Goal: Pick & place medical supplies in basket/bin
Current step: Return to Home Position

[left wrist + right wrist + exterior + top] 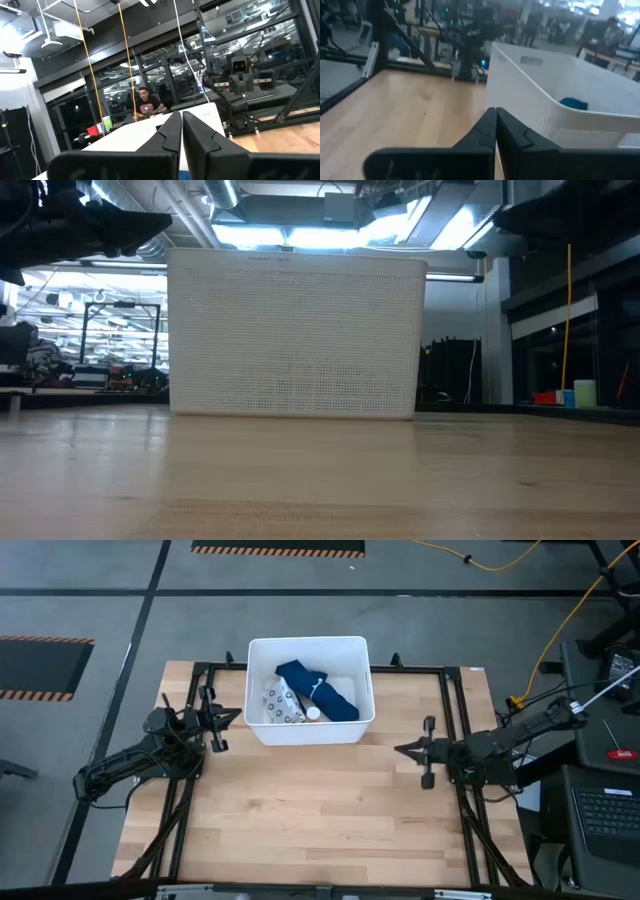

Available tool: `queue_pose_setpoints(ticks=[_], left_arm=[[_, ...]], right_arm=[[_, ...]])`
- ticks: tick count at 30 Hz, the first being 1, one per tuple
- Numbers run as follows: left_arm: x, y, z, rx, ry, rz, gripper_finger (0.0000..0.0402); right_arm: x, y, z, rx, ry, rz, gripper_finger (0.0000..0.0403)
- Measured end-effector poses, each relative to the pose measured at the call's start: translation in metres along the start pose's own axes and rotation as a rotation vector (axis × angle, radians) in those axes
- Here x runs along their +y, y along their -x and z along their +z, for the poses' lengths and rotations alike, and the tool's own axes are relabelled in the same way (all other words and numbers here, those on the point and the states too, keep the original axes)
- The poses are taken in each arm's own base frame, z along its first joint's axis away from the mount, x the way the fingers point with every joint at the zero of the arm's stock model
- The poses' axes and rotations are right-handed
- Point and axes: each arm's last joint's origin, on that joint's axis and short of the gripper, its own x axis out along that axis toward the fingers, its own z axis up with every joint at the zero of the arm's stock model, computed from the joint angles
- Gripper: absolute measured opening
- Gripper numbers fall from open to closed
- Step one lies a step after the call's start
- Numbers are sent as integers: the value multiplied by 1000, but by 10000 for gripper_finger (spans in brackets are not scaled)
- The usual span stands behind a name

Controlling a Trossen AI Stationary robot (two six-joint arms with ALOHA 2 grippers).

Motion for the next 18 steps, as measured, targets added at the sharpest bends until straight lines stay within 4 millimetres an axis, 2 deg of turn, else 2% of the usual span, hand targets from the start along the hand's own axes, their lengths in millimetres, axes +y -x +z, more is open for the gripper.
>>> queue_pose_setpoints(ticks=[7, 14, 18], left_arm=[[0, 0, 0, 0, -1, 0, 7], [0, 0, 0, 1, -1, 1, 12], [0, 0, 0, 2, -1, 0, 12]], right_arm=[[-9, 26, -15, -117, -24, 112, 5], [-3, 27, -53, -172, -35, 141, 3], [-4, 28, -48, -195, -27, 135, 3]])
